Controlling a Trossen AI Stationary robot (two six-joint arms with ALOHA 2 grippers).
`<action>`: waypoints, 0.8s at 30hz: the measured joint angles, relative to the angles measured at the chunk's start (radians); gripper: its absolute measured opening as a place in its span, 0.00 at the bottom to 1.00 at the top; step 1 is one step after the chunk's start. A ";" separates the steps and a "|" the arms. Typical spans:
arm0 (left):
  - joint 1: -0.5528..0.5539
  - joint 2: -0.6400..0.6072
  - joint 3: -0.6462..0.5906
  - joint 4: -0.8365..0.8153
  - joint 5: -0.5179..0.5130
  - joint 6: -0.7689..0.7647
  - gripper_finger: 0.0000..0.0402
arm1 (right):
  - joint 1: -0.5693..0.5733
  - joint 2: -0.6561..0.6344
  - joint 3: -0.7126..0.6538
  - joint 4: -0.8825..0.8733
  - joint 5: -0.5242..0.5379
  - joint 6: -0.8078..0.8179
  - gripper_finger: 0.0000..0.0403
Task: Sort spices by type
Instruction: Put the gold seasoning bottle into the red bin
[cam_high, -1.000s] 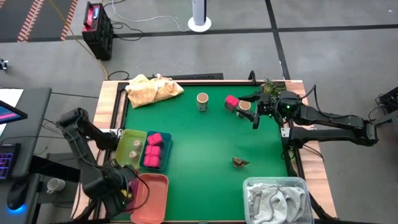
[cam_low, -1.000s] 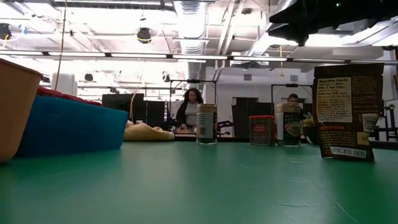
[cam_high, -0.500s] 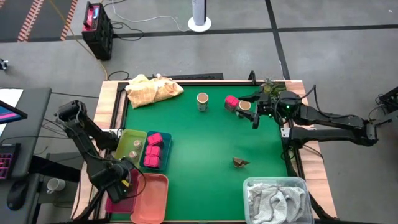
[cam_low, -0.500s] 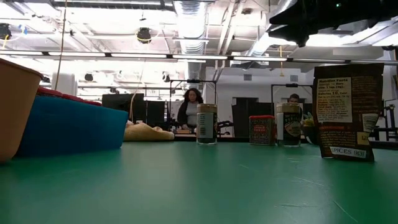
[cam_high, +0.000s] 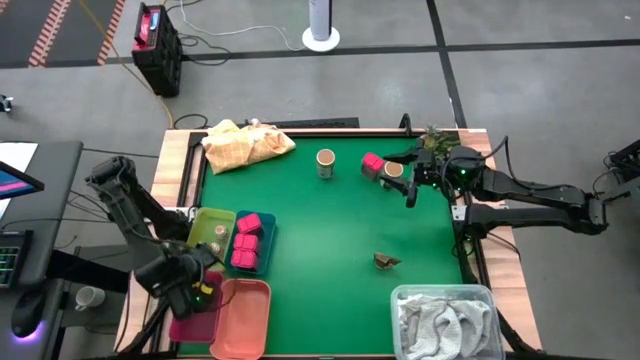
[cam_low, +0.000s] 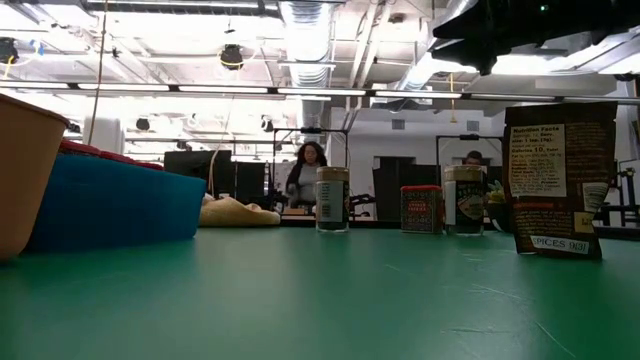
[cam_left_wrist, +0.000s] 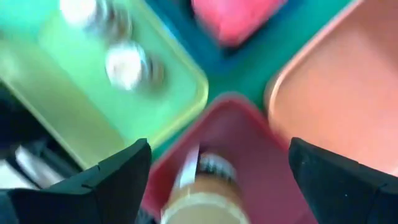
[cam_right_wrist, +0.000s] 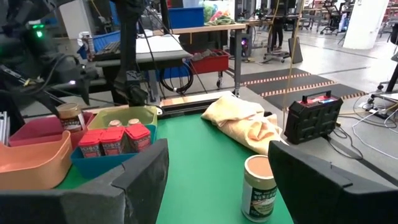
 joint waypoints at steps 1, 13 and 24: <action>0.024 -0.008 0.003 -0.005 -0.034 0.027 0.90 | 0.000 0.000 0.000 0.000 0.000 0.000 0.75; 0.607 -0.022 0.004 0.156 -0.198 0.780 0.90 | 0.000 0.000 0.000 0.000 0.000 0.000 0.75; 1.094 0.002 0.003 0.781 -0.238 1.426 0.90 | -0.015 0.000 0.000 -0.027 -0.001 -0.021 0.75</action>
